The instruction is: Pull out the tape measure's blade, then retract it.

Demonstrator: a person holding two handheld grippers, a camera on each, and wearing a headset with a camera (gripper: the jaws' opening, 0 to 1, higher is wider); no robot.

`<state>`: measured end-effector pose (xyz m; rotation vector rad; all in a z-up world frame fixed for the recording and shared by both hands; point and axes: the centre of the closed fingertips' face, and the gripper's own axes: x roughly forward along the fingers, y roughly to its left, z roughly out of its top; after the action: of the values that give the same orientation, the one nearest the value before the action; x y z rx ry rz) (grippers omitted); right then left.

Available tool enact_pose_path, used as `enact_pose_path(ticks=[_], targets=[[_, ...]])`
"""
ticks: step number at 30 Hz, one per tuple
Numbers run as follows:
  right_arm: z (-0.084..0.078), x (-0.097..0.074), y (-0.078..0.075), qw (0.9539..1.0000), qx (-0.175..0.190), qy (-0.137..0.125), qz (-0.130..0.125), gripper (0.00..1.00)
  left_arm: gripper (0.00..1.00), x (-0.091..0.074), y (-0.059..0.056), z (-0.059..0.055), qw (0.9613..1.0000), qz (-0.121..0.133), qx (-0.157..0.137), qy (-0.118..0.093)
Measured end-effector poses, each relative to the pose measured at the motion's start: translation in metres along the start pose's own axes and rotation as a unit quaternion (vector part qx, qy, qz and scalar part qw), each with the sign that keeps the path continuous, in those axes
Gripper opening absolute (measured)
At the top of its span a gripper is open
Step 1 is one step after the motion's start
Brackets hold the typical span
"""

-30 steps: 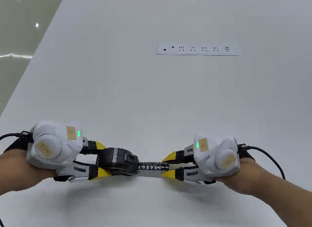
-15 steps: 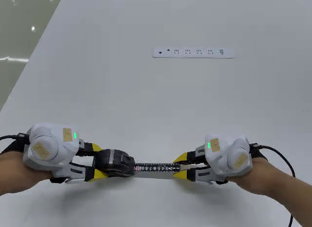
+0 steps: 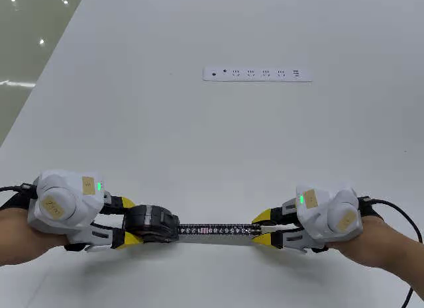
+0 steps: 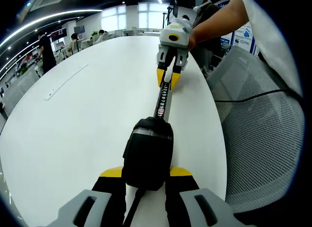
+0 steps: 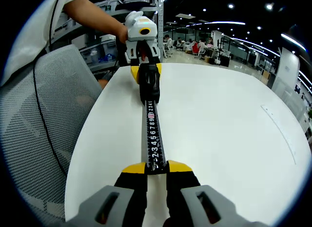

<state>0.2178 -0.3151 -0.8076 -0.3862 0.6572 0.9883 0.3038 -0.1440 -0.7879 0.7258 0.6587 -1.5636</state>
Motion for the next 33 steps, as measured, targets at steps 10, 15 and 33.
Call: enact_pose_path(ticks=[10, 15, 33], targets=[[-0.016, -0.018, -0.002, 0.9998, 0.009, 0.012, -0.009, 0.12, 0.28, 0.001, 0.001, 0.000, 1.0000, 0.000, 0.001, 0.003], [-0.022, -0.024, -0.002, 0.9997, 0.013, 0.016, -0.011, 0.11, 0.28, 0.000, 0.000, -0.001, 1.0000, 0.000, 0.002, 0.004], [-0.052, -0.056, -0.005, 0.9983, 0.031, 0.041, -0.026, 0.11, 0.28, 0.001, 0.001, -0.001, 1.0000, 0.001, 0.004, 0.003]])
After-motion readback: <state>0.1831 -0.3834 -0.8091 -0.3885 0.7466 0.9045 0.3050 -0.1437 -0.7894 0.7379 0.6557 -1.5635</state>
